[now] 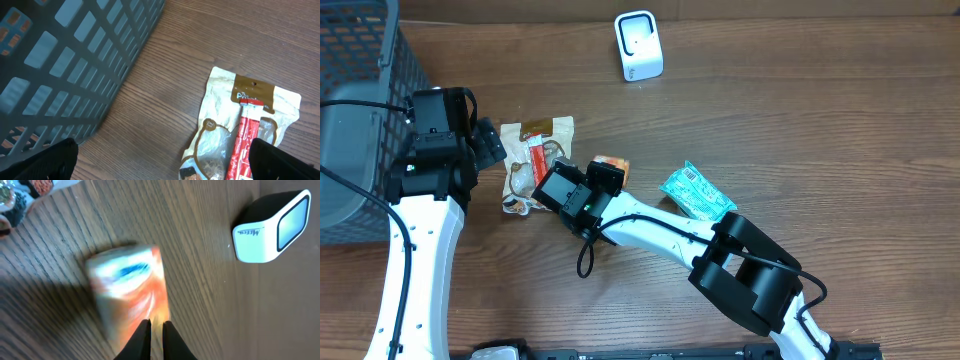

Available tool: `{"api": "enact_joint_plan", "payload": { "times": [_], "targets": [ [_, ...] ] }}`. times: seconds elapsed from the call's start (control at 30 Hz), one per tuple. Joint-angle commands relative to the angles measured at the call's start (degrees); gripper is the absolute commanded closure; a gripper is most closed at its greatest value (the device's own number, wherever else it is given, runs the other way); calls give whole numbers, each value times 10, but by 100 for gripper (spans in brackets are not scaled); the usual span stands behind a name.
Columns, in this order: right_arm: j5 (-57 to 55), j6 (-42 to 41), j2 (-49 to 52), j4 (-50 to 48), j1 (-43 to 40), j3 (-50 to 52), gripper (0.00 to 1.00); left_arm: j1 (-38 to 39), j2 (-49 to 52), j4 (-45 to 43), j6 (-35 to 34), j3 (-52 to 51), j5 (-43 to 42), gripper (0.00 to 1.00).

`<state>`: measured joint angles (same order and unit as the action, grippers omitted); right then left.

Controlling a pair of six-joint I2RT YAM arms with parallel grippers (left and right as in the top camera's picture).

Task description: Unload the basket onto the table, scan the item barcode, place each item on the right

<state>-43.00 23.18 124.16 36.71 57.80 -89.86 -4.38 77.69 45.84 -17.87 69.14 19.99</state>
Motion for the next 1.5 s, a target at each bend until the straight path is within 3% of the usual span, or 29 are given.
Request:
{"api": "enact_joint_plan", "payload": {
  "times": [0.0,0.1,0.27,0.37,0.53,0.6,0.77,0.87,1.03,1.23,1.47],
  "targets": [
    [16,-22,2,-2,3,-2,91,2,3,0,1,7,10,0],
    [16,-25,2,-2,2,-2,90,2,3,0,1,7,10,0],
    [56,-131,2,-7,-31,-3,88,2,3,0,1,7,10,0],
    [223,-160,2,-7,-82,-3,78,2,3,0,1,7,10,0],
    [406,-192,2,-9,-156,-3,76,2,3,0,1,7,10,0],
    [478,-244,2,-3,-179,-3,76,2,3,0,1,7,10,0],
    [483,-329,2,7,-172,-2,75,2,3,0,1,7,10,0],
    [483,-439,2,7,-161,-2,73,2,3,0,1,7,10,0],
    [483,-545,2,14,-140,-2,72,2,3,0,1,7,10,0],
    [537,-546,-15,30,-118,-16,69,2,3,0,1,7,10,0],
    [539,-445,-62,65,-173,-44,63,2,3,0,1,7,10,0]
  ]
}}
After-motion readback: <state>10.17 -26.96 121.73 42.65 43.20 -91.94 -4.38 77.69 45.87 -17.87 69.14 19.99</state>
